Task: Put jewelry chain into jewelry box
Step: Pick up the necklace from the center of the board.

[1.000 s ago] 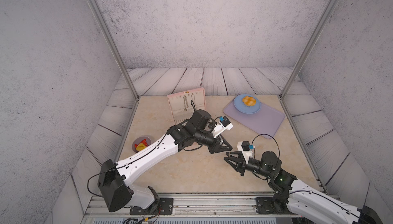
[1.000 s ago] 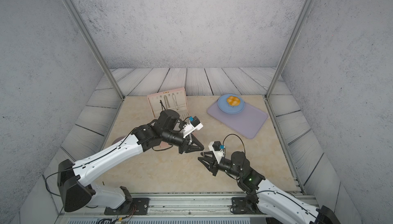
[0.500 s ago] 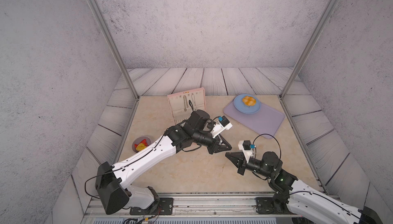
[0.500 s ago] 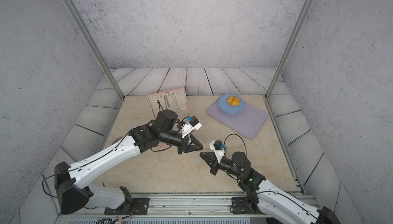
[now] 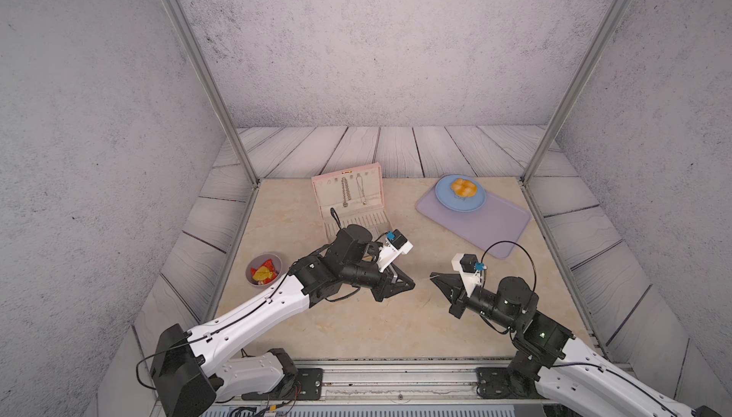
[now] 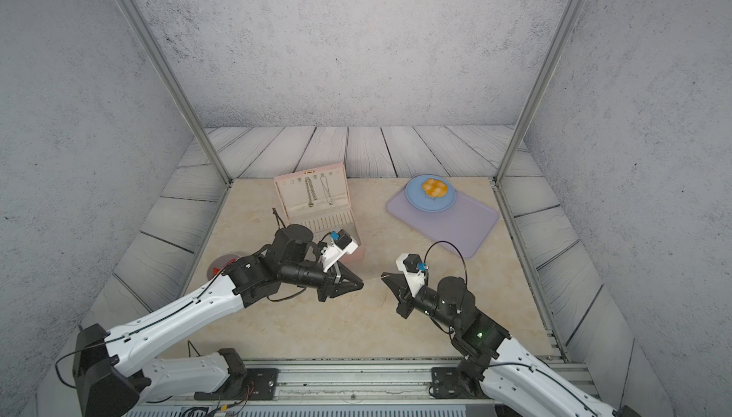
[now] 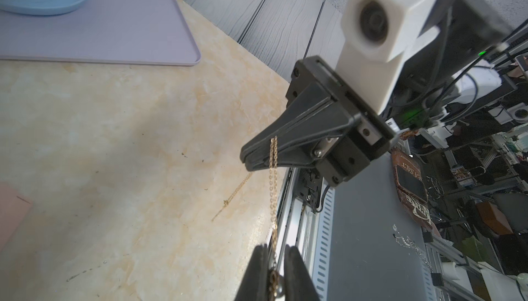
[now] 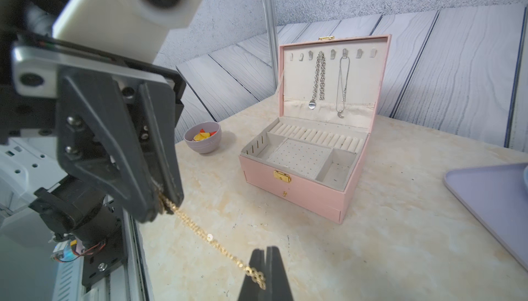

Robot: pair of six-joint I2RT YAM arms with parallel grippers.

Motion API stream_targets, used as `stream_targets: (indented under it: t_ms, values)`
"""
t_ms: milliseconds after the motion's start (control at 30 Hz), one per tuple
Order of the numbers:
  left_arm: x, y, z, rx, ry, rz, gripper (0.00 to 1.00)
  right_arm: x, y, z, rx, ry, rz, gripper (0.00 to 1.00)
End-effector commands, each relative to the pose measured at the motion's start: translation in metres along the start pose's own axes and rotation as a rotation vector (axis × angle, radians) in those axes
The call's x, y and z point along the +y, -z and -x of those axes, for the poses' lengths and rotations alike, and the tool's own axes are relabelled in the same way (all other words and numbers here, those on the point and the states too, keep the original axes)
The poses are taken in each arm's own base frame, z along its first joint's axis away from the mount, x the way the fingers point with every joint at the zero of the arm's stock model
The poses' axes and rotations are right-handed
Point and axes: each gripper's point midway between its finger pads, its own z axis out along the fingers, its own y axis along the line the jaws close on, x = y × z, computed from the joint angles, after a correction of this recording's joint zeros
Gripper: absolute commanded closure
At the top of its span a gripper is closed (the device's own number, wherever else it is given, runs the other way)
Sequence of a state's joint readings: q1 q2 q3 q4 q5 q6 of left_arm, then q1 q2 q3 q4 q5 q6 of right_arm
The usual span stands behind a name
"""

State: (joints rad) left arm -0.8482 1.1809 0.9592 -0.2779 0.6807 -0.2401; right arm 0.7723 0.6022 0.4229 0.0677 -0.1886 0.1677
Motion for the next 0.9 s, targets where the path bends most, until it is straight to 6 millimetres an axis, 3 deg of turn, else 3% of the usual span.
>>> stream_targets:
  t_ms: [0, 267, 500, 867]
  values:
    - [0.009, -0.005, -0.002, -0.013, -0.005, 0.007, 0.98, -0.011, -0.001, -0.005, 0.106, 0.058, -0.07, 1.0]
    - [0.03, -0.015, -0.005, -0.035, 0.018, 0.023, 0.98, -0.024, -0.005, -0.01, 0.285, 0.157, -0.147, 1.0]
    - [0.002, 0.003, 0.022, -0.114, -0.025, -0.046, 0.98, -0.041, -0.012, -0.017, 0.309, 0.198, -0.233, 1.0]
    - [-0.03, -0.005, 0.05, -0.093, -0.038, -0.22, 0.98, -0.003, -0.03, -0.016, 0.085, 0.052, -0.01, 0.99]
